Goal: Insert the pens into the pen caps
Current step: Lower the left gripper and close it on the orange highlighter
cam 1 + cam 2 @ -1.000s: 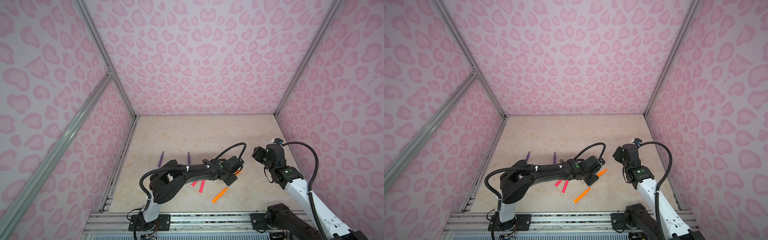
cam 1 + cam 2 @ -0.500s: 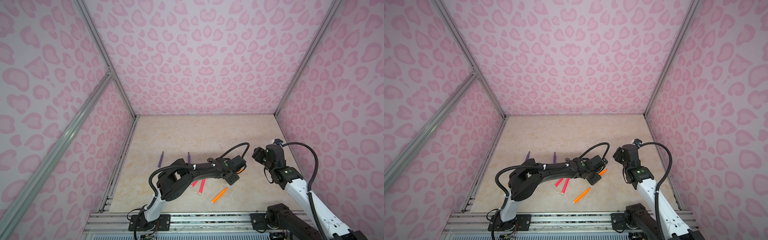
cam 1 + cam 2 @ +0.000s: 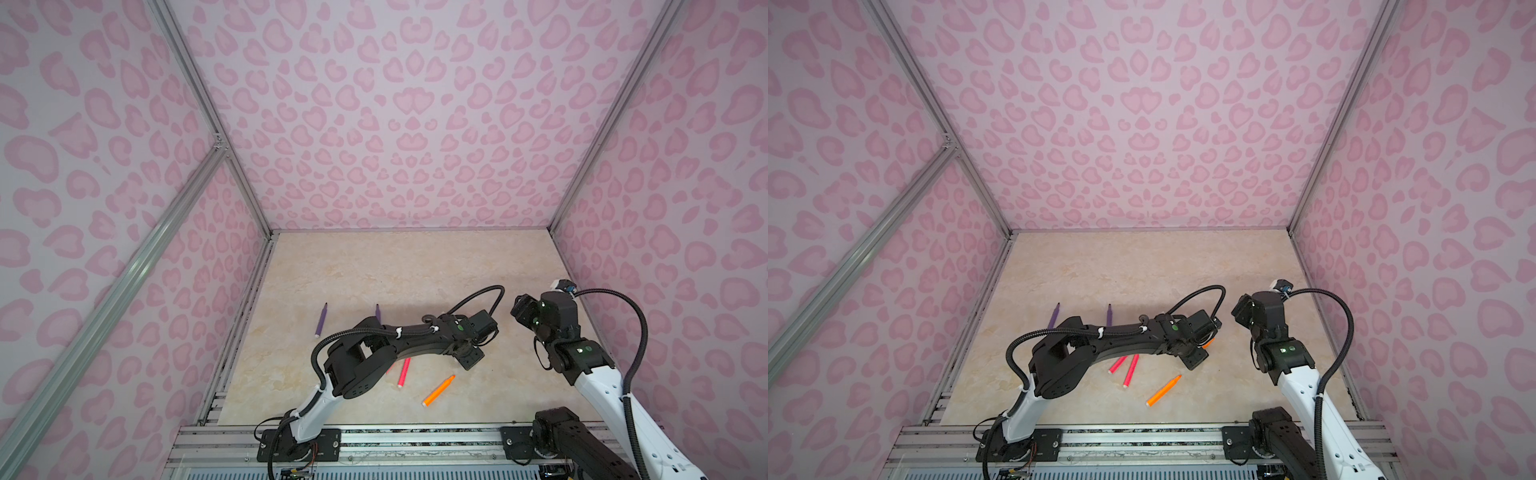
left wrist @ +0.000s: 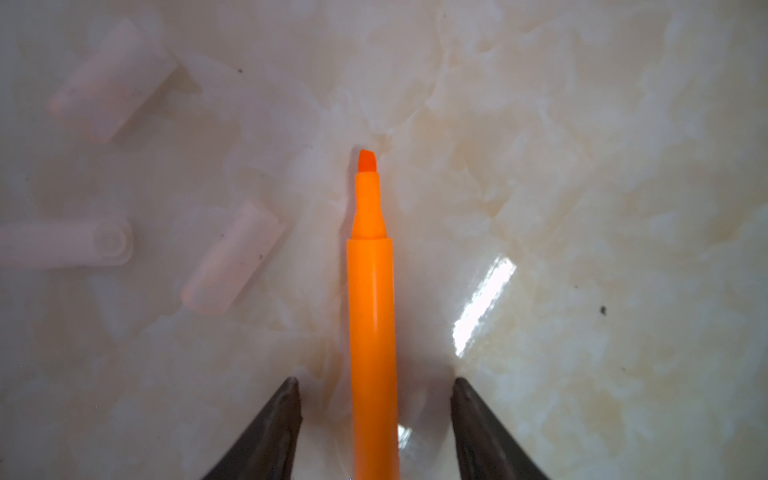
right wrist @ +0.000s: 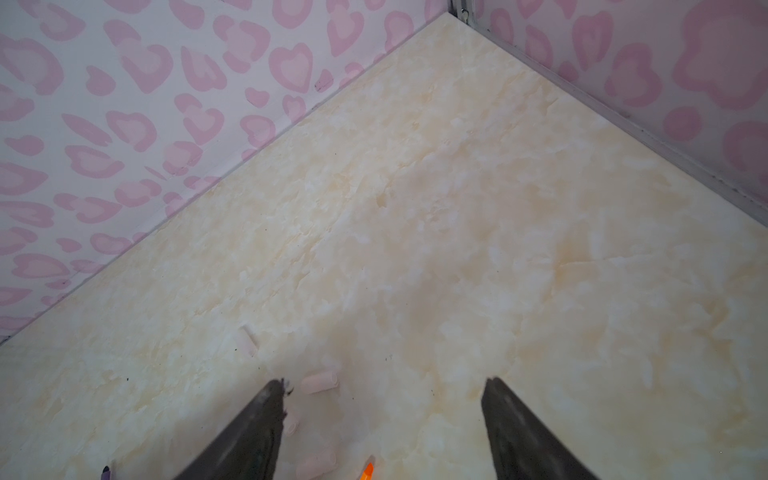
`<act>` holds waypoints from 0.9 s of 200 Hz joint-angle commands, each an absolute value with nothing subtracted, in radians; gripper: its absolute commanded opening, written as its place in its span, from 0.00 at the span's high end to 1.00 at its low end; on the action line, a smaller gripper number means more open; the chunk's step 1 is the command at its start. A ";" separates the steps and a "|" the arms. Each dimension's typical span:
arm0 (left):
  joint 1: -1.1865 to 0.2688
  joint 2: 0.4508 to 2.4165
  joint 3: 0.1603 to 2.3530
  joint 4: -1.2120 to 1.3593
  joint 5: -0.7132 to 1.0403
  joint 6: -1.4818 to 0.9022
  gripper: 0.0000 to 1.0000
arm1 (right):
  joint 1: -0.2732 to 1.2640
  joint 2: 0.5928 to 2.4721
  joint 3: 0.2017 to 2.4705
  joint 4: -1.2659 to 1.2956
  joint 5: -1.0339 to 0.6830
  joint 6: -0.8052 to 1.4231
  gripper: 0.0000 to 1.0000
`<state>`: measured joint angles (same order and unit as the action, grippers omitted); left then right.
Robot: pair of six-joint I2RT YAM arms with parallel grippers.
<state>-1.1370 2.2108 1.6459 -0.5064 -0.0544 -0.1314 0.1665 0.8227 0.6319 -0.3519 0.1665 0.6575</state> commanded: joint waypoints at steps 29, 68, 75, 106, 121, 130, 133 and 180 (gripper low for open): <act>-1.137 2.252 1.683 -0.554 -0.020 -0.125 0.40 | 0.158 0.794 0.623 -0.376 0.174 0.646 0.23; -1.137 2.266 1.701 -0.572 0.005 -0.123 0.45 | 0.155 0.781 0.620 -0.378 0.172 0.646 0.23; -1.137 2.268 1.704 -0.574 0.005 -0.121 0.47 | 0.155 0.781 0.620 -0.378 0.171 0.646 0.23; -1.137 2.270 1.704 -0.578 0.003 -0.122 0.58 | 0.151 0.780 0.619 -0.378 0.169 0.646 0.23; -1.137 2.267 1.702 -0.579 0.007 -0.123 0.61 | 0.149 0.779 0.619 -0.377 0.168 0.644 0.23; -1.136 2.266 1.702 -0.578 0.011 -0.122 0.63 | 0.147 0.779 0.619 -0.377 0.168 0.644 0.23; -1.137 2.265 1.701 -0.578 0.012 -0.123 0.65 | 0.147 0.780 0.619 -0.379 0.168 0.645 0.23; -1.135 2.238 1.677 -0.558 0.023 -0.127 0.85 | 0.144 0.773 0.617 -0.377 0.156 0.650 0.23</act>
<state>-1.1355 2.2494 1.6966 -0.5091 -0.0273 -0.1280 0.1436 0.7784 0.6247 -0.3710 0.1616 0.6514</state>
